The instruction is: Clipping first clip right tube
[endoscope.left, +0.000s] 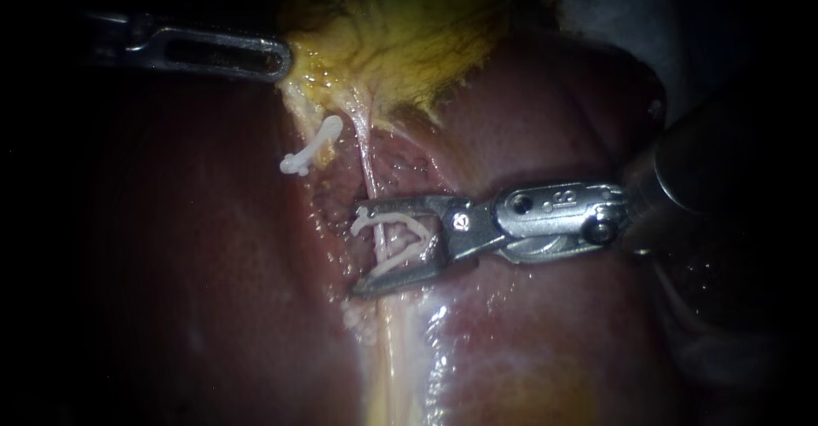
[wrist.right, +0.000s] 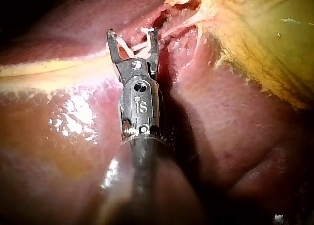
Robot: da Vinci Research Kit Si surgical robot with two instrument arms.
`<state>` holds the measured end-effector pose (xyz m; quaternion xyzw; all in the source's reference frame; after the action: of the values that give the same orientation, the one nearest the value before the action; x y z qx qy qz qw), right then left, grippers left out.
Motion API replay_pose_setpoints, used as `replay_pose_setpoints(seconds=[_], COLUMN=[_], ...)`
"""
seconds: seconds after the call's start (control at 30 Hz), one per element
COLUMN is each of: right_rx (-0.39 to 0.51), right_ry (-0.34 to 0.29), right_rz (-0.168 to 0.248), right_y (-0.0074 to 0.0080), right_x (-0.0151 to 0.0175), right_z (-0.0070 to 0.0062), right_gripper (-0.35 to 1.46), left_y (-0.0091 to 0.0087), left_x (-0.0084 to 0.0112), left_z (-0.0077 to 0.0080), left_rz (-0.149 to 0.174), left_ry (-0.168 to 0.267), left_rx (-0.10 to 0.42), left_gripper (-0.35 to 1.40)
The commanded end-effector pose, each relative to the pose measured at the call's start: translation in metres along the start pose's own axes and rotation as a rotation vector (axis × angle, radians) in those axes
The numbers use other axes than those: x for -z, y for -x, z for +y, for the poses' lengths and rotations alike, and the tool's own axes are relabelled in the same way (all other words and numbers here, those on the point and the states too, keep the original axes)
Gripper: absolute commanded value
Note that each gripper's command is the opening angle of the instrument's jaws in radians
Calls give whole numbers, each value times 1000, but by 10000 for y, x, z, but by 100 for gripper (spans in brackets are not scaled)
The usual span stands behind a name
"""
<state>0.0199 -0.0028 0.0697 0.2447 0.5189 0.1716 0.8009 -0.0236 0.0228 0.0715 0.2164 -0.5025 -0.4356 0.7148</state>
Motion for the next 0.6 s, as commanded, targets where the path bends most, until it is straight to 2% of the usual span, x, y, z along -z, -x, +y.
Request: replay_pose_setpoints(seconds=[0.03,0.3,0.47,0.6], right_rx=[0,-19,-74,-120], right_ry=[-1,-27,-119,-138], right_rz=[0,-4,-19,-13], right_y=[-1,-12,-15,-11], right_x=[1,19,34,37], right_z=[-1,-1,2,8], right_gripper=[54,54,54,54], left_y=[0,0,0,0], left_x=[0,0,1,1], left_z=[0,0,0,0], left_rz=[0,0,0,0], left_ry=[0,0,0,0], left_rx=[0,0,0,0], left_gripper=[-35,-35,-35,-35])
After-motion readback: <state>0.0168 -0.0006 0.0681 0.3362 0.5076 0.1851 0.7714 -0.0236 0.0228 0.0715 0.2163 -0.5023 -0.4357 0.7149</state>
